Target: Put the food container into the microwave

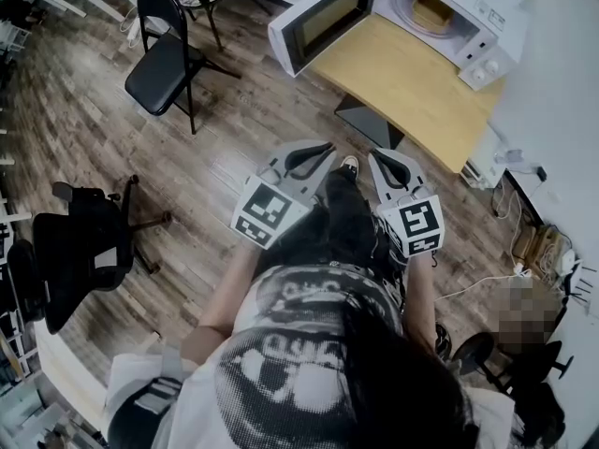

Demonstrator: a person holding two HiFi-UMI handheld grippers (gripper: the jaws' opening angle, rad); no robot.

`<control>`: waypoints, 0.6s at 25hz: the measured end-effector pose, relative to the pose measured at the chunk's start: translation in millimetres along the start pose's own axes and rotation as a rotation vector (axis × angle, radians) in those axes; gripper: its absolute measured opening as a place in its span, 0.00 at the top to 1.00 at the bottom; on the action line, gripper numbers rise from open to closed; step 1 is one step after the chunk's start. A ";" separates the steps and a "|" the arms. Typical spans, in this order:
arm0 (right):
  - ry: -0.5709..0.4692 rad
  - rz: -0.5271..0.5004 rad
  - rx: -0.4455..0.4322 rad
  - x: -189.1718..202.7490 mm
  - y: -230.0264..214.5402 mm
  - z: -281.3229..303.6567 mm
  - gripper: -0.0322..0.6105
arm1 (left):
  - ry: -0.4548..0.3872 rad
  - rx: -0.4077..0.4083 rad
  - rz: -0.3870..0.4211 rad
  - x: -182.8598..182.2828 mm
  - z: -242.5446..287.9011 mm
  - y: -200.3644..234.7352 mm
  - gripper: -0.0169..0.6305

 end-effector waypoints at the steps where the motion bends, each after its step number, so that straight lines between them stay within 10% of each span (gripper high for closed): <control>1: -0.008 0.005 -0.006 -0.7 0.4 -0.8 0.95 | -0.001 0.002 0.002 0.2 -1.0 -0.9 0.95; 15: -0.018 0.027 -0.003 -2.4 -8.0 -11.4 0.95 | -0.006 0.042 0.033 -2.0 -2.8 -14.3 0.95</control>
Point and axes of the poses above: the fingertips, and each gripper's own axes: z forward along the fingers, y to its left, x out of its underside, the point moved 6 cm from there along -z, backward along the fingers, and after that the axes turned 11 degrees about -x, right-handed, at the moved point
